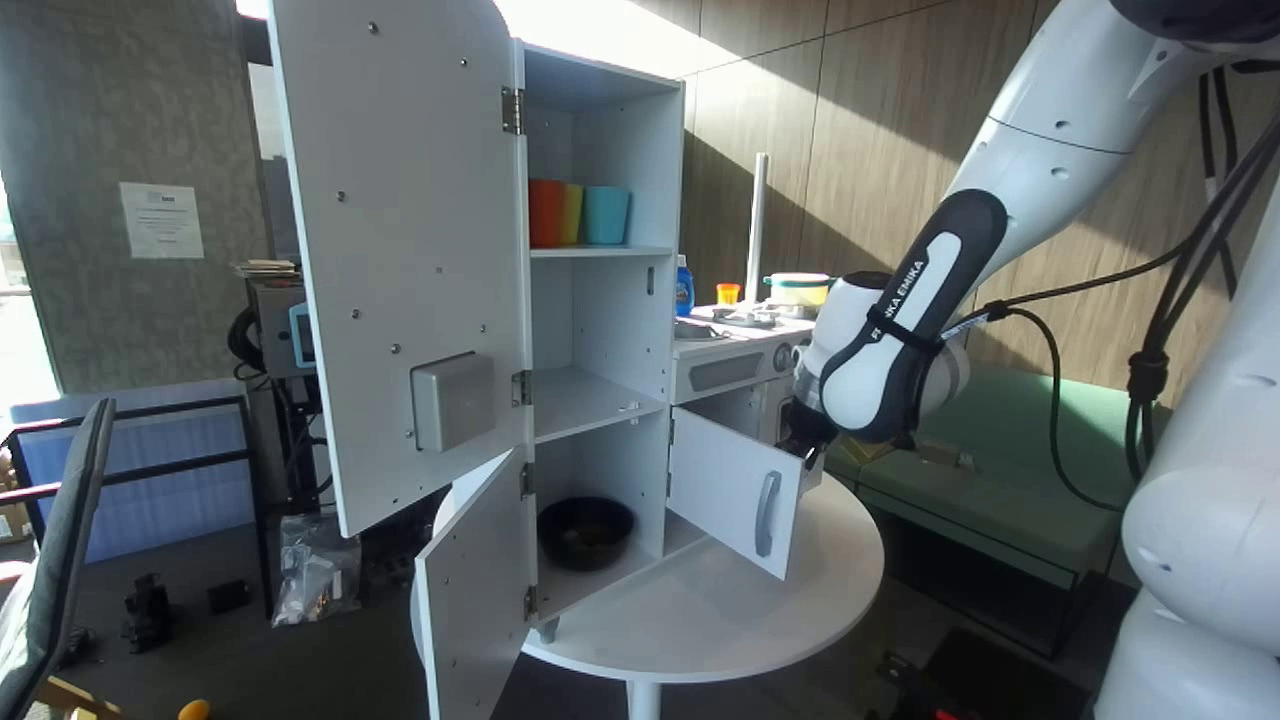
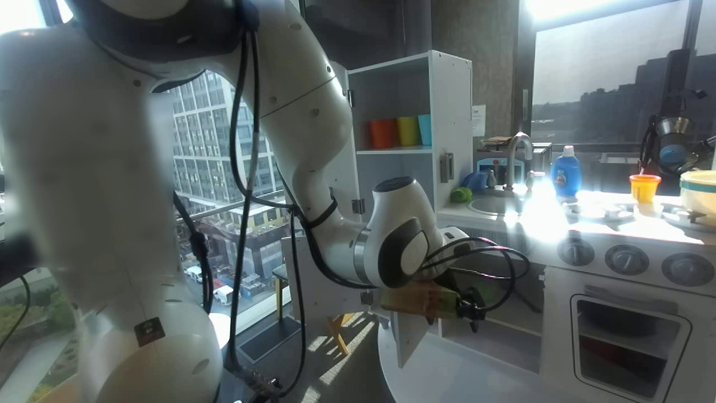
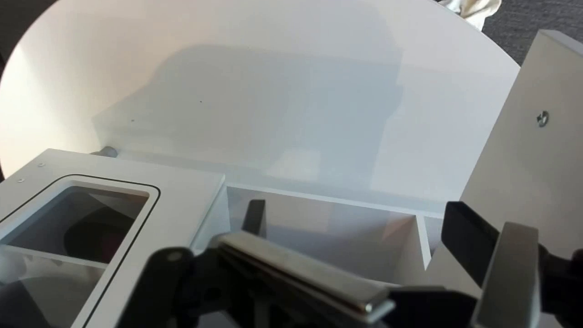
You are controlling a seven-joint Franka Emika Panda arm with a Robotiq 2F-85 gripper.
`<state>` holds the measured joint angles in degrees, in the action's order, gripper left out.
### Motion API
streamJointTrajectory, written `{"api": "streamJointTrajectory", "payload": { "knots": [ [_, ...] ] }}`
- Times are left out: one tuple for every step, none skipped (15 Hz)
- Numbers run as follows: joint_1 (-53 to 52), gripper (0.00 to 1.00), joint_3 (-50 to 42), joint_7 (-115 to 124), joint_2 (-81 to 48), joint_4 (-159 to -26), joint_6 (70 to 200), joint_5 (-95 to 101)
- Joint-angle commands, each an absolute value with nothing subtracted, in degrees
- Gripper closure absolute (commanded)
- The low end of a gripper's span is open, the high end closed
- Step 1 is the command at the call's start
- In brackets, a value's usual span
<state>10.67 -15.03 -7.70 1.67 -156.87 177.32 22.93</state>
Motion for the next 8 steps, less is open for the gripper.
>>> {"api": "streamJointTrajectory", "payload": {
  "knots": [
    [8.66,0.00,-11.61,-7.14,1.38,-157.62,184.15,16.34],
    [7.77,0.00,-10.66,-6.73,1.99,-158.01,184.39,14.34],
    [7.06,0.00,-9.52,-6.36,2.35,-157.98,184.32,12.66],
    [6.35,0.00,-8.45,-6.17,2.56,-157.86,183.72,11.29],
    [5.88,0.00,-7.65,-5.97,2.46,-157.74,184.12,10.08],
    [6.02,0.00,-7.46,-6.30,2.46,-157.69,184.71,9.55],
    [7.44,0.00,-8.56,-5.63,2.66,-157.65,184.79,12.17],
    [8.12,0.00,-8.72,-5.44,2.44,-157.06,184.23,12.24]
  ]
}}
